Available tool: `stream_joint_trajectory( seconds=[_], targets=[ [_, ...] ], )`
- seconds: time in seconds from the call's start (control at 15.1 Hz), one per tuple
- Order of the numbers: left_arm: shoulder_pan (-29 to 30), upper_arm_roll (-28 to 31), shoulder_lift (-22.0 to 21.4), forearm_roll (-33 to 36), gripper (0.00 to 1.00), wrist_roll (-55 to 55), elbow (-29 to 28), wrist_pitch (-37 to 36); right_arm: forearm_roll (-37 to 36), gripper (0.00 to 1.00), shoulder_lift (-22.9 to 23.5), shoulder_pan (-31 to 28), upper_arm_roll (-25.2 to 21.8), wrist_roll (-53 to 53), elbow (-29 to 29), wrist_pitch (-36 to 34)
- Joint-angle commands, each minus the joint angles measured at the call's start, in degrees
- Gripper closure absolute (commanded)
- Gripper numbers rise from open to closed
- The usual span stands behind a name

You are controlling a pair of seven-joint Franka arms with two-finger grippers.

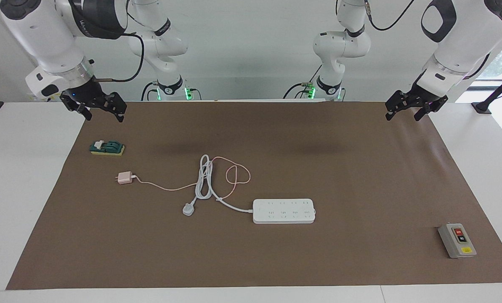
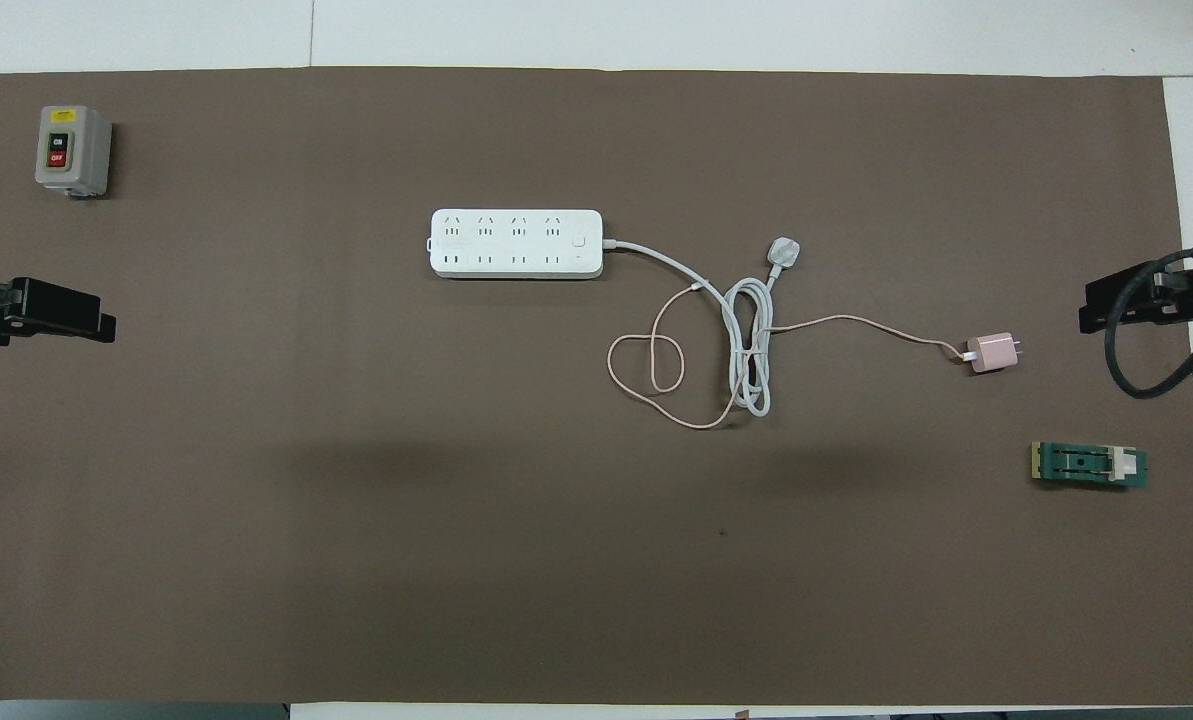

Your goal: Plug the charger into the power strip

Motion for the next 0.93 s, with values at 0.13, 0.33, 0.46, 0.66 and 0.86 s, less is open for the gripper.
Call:
stream_joint_trajectory(
  seconds=[0.13,0.33,0.46,0.66,0.86],
  targets=[
    [-0.53,0.42,-0.49,-14.72,0.0,0.56,-2.68,2.87,1.52,0.0,1.5,-0.49,2.27,21.87,-0.65,1.12],
    [0.26,0.33,0.03,-28.78,0.0,0.74,-8.03,5.16,8.45,0.0,3.09,-2.15,1.57,37.43,-0.82,0.86],
    [0.09,0.33,0.47,-36.96,0.0,1.44,-10.93,7.08,9.69,0.0,3.97,-2.95,1.57,42.29,-1.78,0.94],
    [-0.7,0.24,2.75,-49.27,0.0,6.44,-13.49,9.02,14.59,0.0,4.85,-5.84,1.57,49.33,-3.81,2.61],
    [-1.92,0.07,5.82,-59.91,0.0,15.73,-16.74,11.48,16.72,0.0,5.03,-9.45,1.57,49.86,-7.14,3.49]
  ],
)
